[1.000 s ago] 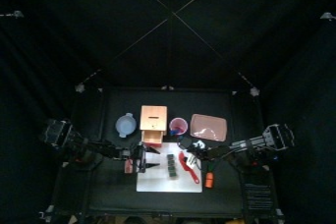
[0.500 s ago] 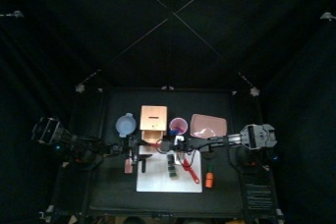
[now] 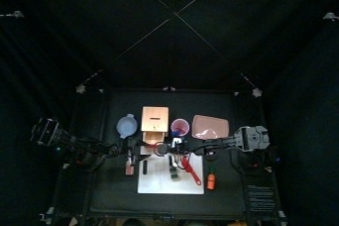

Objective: Place sushi on board then cut the sushi with the knife then place the pieces on the plate
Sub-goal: Place the 4 sushi pieces on the plate

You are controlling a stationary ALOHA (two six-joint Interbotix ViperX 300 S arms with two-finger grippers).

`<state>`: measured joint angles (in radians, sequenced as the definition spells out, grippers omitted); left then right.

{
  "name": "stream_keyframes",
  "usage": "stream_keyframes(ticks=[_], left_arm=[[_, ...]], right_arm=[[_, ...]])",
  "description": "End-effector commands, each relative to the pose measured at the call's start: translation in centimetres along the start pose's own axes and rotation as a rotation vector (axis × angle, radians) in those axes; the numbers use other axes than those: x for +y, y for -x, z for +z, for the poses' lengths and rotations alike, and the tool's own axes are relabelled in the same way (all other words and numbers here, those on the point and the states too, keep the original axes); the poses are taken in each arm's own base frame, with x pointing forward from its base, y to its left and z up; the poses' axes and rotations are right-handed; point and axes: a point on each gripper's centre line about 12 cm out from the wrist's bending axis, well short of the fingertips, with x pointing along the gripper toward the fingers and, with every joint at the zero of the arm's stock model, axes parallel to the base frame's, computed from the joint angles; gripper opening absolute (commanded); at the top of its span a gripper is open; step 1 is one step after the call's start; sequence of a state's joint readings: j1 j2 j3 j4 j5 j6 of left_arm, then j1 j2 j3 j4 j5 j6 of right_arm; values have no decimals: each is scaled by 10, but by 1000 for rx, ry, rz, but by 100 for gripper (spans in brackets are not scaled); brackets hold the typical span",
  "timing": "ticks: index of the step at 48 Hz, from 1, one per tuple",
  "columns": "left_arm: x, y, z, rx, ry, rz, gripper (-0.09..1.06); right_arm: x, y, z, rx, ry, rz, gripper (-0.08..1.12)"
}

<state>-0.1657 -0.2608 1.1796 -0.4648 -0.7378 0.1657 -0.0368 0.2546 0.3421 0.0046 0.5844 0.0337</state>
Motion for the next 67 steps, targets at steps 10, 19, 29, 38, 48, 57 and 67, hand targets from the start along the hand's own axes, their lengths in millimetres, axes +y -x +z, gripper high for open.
stream_keyframes(ticks=[10,19,29,38,48,57,67], left_arm=[[-1,-1,6,-18,16,4,91],[-1,-1,6,-20,15,5,91],[0,-2,8,-25,11,8,91],[-2,-3,8,-25,10,1,91],[-2,-3,6,-16,11,1,91],[-7,-3,5,-16,-5,-20,91],[-9,0,2,-9,-33,-42,91]], right_arm=[[-2,52,-7,-56,-72,12,54],[-10,94,-55,-69,-224,10,54],[-66,110,-120,-78,-587,-107,54],[-115,103,-136,-78,-832,-213,54],[-158,85,-130,-60,-1004,-272,54],[-169,69,-120,-43,-999,-277,55],[-171,71,-119,-32,-1010,-283,78]])
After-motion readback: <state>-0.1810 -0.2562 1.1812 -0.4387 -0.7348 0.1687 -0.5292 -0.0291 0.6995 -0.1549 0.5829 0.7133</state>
